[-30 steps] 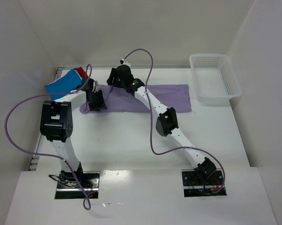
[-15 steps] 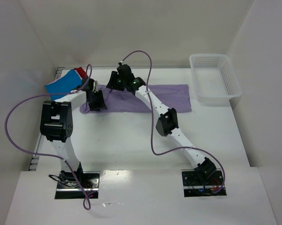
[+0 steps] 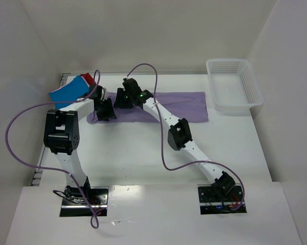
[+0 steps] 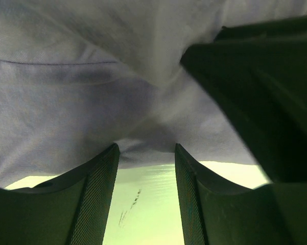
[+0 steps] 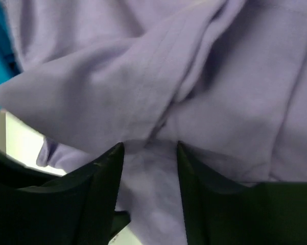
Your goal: Fold and stack the t-shirts
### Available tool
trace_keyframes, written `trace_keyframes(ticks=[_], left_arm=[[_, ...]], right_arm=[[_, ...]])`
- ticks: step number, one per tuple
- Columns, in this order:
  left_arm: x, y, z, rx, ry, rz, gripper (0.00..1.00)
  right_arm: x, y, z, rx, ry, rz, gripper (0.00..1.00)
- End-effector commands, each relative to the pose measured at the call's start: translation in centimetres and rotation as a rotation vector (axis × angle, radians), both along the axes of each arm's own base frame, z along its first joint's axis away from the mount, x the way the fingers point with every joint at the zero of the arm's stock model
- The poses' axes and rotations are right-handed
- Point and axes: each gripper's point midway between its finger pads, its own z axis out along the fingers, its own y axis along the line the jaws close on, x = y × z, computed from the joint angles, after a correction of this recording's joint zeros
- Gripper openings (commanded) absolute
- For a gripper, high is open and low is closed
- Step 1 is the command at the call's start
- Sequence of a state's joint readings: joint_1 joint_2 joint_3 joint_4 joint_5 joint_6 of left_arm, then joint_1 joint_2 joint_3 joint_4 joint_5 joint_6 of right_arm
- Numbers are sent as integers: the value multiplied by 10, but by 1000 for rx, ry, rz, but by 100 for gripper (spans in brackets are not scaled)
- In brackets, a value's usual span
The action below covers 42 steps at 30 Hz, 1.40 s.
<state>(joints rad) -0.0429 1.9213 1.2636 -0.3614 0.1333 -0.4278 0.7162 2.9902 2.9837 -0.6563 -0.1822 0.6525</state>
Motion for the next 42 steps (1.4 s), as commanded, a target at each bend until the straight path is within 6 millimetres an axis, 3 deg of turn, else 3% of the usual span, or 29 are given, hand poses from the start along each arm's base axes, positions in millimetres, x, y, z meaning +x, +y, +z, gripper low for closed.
trace_keyframes(ticks=[1,5,9,10,13,16,17,18,20,23,27,30,31,32,35,36,38,39,42], left_arm=[[-11,7,-32,44,78,30,57],[-11,7,-32,44,78,30,57],[-15,7,-34,45,87,30,57],[-15,8,-34,49,85,22,57],[-15,8,-34,49,85,22,57],[-15,8,-34,49,85,22,57],[-15,8,-34,49,85,22,57],[-15,8,-34,49,85,22,57],[-15,8,-35,53,84,14,57],[-15,8,-33,52,75,14,57],[-15,8,-33,52,75,14,57],[-13,8,-32,52,66,14,57],[-13,8,-32,52,66,14,57],[-13,8,-32,52,66,14,57],[-13,8,-33,56,64,5,57],[-13,8,-33,56,64,5,57],[-13,8,-33,56,64,5,57],[-13,7,-32,48,64,1,58],[-13,6,-32,48,61,-21,58]], right_arm=[[-20,7,-28,-35,47,58,56],[-21,21,-24,13,19,78,51],[-15,32,-7,87,-6,67,34],[-14,32,-12,90,1,62,29],[-6,32,-1,100,-39,35,24],[3,32,22,121,-94,4,24],[9,33,38,144,-136,-13,24],[11,32,36,140,-141,-24,24],[20,31,54,160,-178,-65,24],[38,15,88,162,-246,-128,24],[70,-21,133,115,-378,-237,29],[82,-39,171,138,-433,-283,48],[82,-45,177,120,-445,-300,61],[85,-55,197,124,-470,-308,66],[85,-79,228,72,-525,-316,81],[78,-89,253,60,-550,-327,84],[72,-103,271,-13,-597,-311,89],[65,-120,301,-21,-629,-324,90],[53,-145,291,-179,-593,-277,93]])
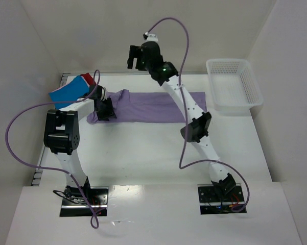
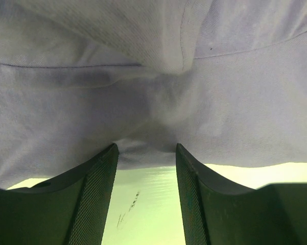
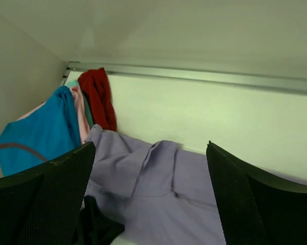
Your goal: Fold and stack the t-shirts
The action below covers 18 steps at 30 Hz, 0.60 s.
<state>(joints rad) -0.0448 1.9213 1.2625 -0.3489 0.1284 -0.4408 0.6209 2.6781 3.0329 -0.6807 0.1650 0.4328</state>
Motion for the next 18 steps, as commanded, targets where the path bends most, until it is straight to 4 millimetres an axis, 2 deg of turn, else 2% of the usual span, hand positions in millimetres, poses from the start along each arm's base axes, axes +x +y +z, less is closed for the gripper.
trace_keyframes(ticks=[1,2,3,4,5,7,8,10,11,12,13,14,15,16,17,18], left_arm=[[-16,6,-33,50,71,-33,58],[-16,4,-32,38,71,-39,58],[-14,4,-32,43,60,-51,58],[-14,3,-32,40,58,-64,58],[-15,2,-31,30,58,-69,58],[-13,-2,-30,20,42,-103,58],[-9,-3,-27,11,31,-107,58],[-7,-5,-25,7,19,-119,58],[-7,-4,-26,11,17,-127,58],[-6,-4,-22,12,8,-127,58],[-3,-5,-18,12,-11,-127,58],[-1,-5,-8,12,-34,-127,58],[1,-5,-2,12,-49,-127,61],[4,-5,6,13,-75,-126,61],[7,-5,19,18,-109,-134,63],[11,-3,28,26,-135,-129,64]], right_arm=[[-39,-53,101,-122,-114,-3,95],[-43,-56,73,-191,-50,11,96],[-50,-64,74,-245,-54,30,98],[-67,-77,104,-245,-89,33,98],[-74,-82,79,-306,-37,51,100],[-90,-98,80,-375,-49,79,100],[-109,-113,85,-391,-60,75,100],[-127,-132,92,-399,-93,55,100],[-152,-150,80,-413,-92,60,100],[-153,-151,92,-365,-165,43,100],[-162,-149,88,-326,-170,66,100],[-172,-148,53,-325,-115,95,100],[-173,-150,70,-241,-179,71,100],[-180,-138,59,-167,-155,121,100],[-186,-133,24,-164,-100,155,100],[-185,-126,8,-136,-75,165,100]])
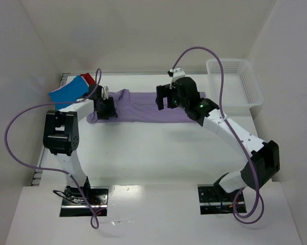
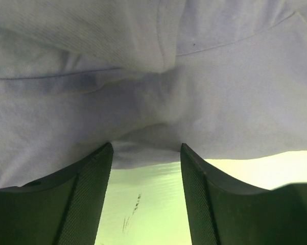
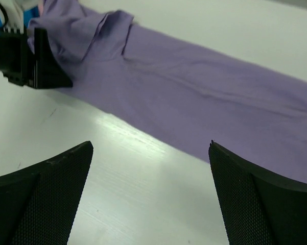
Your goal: Fold and stack the t-shirts
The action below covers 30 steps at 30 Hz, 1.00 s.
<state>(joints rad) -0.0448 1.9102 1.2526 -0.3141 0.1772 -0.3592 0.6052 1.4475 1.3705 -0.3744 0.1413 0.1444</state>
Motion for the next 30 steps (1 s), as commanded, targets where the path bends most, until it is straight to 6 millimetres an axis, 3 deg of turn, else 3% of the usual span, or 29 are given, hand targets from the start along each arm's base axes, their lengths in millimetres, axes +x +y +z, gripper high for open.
trace_keyframes(ticks=[1,5,7,9,10,13,18,24,30], left_arm=[[10,2,30,27,-109,-34,64],[19,-2,67,9,-224,-43,78],[19,-6,79,-26,-257,-77,81],[25,-9,95,-44,-308,-122,85],[31,-13,106,-80,-349,-156,85],[37,-26,120,-94,-467,-294,88],[41,-26,83,-106,-366,-302,88],[46,-20,64,-90,-344,-232,88],[50,-13,64,-75,-338,-225,88]], right_arm=[[11,37,-16,202,-32,70,100],[19,59,-81,179,79,102,96],[28,62,-105,152,93,92,85],[37,66,-112,136,89,69,79],[41,65,-117,126,89,52,65],[53,62,-134,74,92,15,44],[67,68,-140,43,59,28,20],[69,62,-158,6,56,11,18],[69,57,-172,-27,53,5,18]])
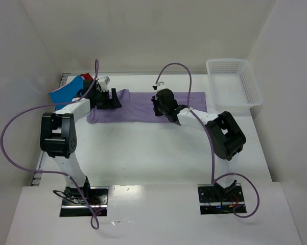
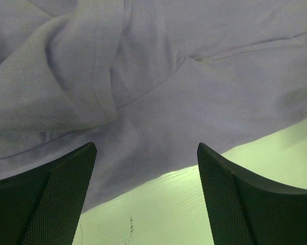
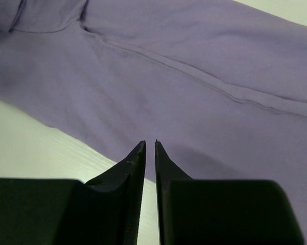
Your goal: Fold and stack the t-shirts
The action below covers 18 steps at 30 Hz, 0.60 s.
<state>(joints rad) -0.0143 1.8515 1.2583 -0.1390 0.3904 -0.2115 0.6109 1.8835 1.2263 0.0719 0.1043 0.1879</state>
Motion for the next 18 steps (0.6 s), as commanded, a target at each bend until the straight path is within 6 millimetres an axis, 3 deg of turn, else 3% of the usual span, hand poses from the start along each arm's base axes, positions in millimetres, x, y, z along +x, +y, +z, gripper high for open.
trace_keyframes(ticks=[1,12,18], left_arm=[[16,3,1,12,-43,-9,88],[19,6,-18,27,-9,-6,88],[32,9,-20,14,-39,16,88]], right_arm=[[14,5,2,-7,-74,-10,18],[14,5,-7,-11,-68,-10,18],[15,6,-13,-28,-58,-4,18]])
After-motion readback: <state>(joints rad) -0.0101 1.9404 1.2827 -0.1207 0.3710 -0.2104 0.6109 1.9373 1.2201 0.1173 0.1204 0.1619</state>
